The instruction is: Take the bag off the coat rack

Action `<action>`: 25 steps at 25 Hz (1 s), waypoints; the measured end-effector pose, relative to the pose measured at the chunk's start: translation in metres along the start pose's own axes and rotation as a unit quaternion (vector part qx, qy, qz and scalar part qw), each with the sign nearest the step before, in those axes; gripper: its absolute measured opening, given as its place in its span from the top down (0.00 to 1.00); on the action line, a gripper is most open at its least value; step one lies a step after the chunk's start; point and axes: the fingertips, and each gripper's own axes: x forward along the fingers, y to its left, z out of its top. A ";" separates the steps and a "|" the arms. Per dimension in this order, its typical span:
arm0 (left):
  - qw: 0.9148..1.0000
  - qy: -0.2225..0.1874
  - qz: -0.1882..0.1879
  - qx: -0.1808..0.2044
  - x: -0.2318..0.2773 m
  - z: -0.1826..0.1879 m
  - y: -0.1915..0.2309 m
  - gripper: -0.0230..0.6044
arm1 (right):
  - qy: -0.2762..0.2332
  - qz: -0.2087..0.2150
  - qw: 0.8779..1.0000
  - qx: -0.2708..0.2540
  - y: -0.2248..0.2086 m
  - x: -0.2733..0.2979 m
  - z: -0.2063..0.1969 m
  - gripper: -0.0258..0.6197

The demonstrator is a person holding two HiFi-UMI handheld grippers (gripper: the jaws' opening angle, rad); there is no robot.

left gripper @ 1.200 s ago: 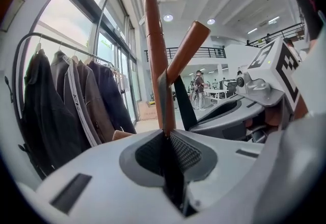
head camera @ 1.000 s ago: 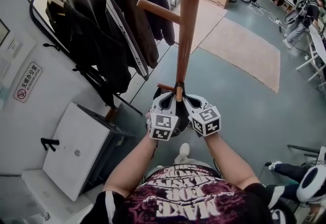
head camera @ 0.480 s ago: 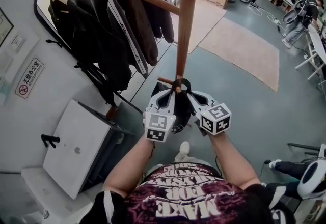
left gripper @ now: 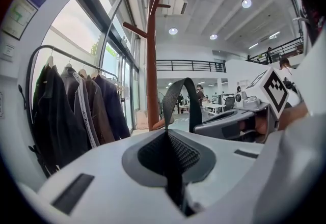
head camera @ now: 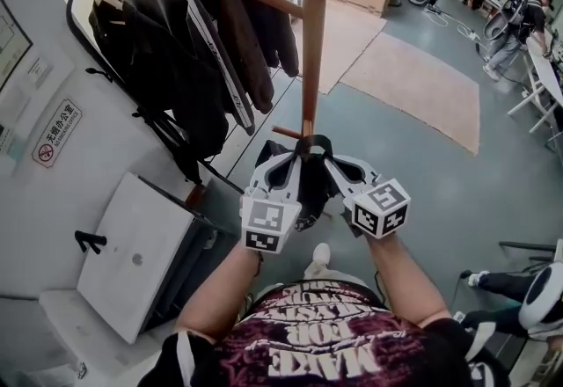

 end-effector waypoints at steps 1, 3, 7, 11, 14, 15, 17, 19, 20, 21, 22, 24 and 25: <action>1.000 -0.004 -0.001 0.002 -0.005 0.004 -0.001 0.95 | -0.004 0.001 1.000 -0.004 0.005 -0.004 0.004 0.95; 1.000 -0.010 -0.003 0.004 -0.016 0.013 -0.005 0.95 | -0.010 0.003 1.000 -0.014 0.015 -0.012 0.011 0.95; 1.000 -0.020 -0.010 0.003 -0.038 0.031 -0.014 0.95 | -0.019 0.005 0.999 -0.034 0.034 -0.030 0.026 0.95; 0.999 -0.027 -0.016 0.003 -0.059 0.046 -0.025 0.95 | -0.033 0.006 0.999 -0.040 0.051 -0.049 0.036 0.95; 0.999 -0.034 -0.022 0.005 -0.076 0.054 -0.033 0.95 | -0.039 0.007 0.998 -0.050 0.066 -0.062 0.042 0.95; 0.999 -0.036 -0.023 0.007 -0.081 0.056 -0.035 0.95 | -0.041 0.006 0.998 -0.054 0.070 -0.067 0.044 0.95; 0.999 -0.041 -0.028 0.009 -0.090 0.061 -0.040 0.95 | -0.045 0.006 0.997 -0.058 0.079 -0.076 0.047 0.95; 0.998 -0.045 -0.034 0.010 -0.100 0.065 -0.047 0.95 | -0.049 0.004 0.997 -0.061 0.087 -0.086 0.049 0.95; 0.998 -0.047 -0.036 0.010 -0.105 0.066 -0.051 0.95 | -0.051 0.003 0.997 -0.063 0.090 -0.090 0.050 0.95; 0.998 -0.049 -0.038 0.011 -0.109 0.067 -0.053 0.95 | -0.053 0.002 0.997 -0.064 0.094 -0.094 0.050 0.95; 0.998 -0.052 -0.040 0.012 -0.114 0.068 -0.056 0.95 | -0.055 0.002 0.996 -0.064 0.098 -0.098 0.050 0.95; 0.997 -0.056 -0.043 0.012 -0.121 0.069 -0.060 0.95 | -0.057 0.000 0.996 -0.063 0.105 -0.105 0.050 0.95; 0.997 -0.057 -0.046 0.012 -0.125 0.069 -0.062 0.95 | -0.057 -0.001 0.996 -0.062 0.108 -0.108 0.050 0.95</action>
